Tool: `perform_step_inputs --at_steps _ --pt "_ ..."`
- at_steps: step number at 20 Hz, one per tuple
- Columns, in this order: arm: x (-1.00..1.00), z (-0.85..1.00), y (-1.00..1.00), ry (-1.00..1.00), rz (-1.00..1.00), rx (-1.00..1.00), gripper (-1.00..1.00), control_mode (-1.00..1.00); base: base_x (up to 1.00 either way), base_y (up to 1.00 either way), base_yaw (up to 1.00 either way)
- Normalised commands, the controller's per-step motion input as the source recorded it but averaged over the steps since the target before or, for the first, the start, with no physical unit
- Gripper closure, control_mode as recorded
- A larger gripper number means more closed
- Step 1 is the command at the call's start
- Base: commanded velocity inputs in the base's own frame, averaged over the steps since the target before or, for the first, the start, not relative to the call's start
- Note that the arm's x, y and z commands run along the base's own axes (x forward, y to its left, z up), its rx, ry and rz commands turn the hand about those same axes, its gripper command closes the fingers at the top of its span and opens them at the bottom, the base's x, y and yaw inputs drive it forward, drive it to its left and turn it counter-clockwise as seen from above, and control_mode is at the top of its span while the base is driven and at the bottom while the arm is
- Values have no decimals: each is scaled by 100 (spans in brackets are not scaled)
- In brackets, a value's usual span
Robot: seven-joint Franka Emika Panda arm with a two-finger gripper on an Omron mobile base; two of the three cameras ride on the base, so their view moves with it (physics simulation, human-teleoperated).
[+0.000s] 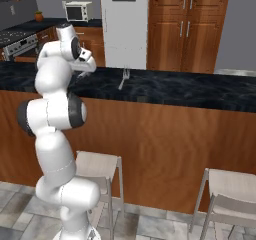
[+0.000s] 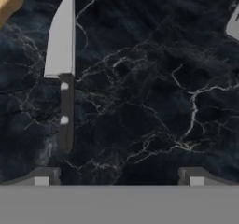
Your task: Pick up the metallic utensils from the counter and place them in the open drawer. Make sure not to pick up any wooden utensils.
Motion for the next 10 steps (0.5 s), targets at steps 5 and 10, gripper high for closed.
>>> perform_step_inputs --at_steps 5,10 --pt "27 -21 1 0 0 0 -100 -100 0 0 0" --pt "21 -6 12 0 0 0 -100 -100 0 0 0"
